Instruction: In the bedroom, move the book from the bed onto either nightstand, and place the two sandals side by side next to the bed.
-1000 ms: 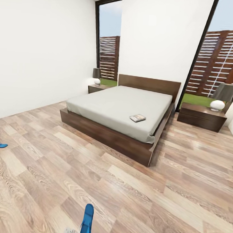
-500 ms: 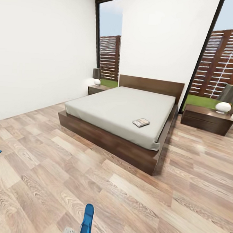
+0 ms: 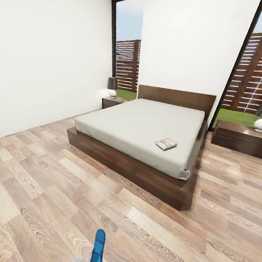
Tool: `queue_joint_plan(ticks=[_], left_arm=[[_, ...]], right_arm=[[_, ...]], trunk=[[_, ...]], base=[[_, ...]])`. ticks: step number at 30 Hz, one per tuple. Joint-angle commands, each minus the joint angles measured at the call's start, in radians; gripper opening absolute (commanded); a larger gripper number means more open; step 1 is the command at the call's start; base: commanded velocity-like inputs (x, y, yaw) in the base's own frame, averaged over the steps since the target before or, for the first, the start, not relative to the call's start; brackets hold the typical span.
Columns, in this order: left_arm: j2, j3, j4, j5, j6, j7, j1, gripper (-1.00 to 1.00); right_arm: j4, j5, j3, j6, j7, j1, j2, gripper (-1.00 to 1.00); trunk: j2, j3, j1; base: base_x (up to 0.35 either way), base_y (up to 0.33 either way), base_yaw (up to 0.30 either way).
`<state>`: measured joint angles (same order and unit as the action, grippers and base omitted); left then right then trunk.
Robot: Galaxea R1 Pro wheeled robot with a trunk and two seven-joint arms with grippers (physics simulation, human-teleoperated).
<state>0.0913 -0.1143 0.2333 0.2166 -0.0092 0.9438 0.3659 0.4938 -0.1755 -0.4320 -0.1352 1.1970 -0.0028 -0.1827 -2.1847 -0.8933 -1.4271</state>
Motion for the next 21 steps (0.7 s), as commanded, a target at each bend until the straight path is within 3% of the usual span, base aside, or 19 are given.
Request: queue_joint_plan(ticks=[1,12,21], left_arm=[[0.001,-0.008,0.0,0.008,-0.005,-0.005,0.001,-1.0],[0.001,-0.008,0.0,0.008,-0.005,-0.005,0.001,-1.0],[0.001,-0.008,0.0,0.008,-0.005,-0.005,0.001,-1.0]], right_arm=[[0.0,-0.004,-0.002,-0.01,0.004,0.0,0.0,1.0],[0.0,-0.004,-0.002,-0.01,0.004,0.0,0.0,1.0],[0.0,-0.004,-0.002,-0.01,0.004,0.0,0.0,1.0]], trunk=[[0.0,-0.001,0.0],[0.0,-0.001,0.0],[0.0,-0.001,0.0]], base=[[0.316,0.081,0.183],[0.305,0.079,0.239],[0.052,0.01,0.263]])
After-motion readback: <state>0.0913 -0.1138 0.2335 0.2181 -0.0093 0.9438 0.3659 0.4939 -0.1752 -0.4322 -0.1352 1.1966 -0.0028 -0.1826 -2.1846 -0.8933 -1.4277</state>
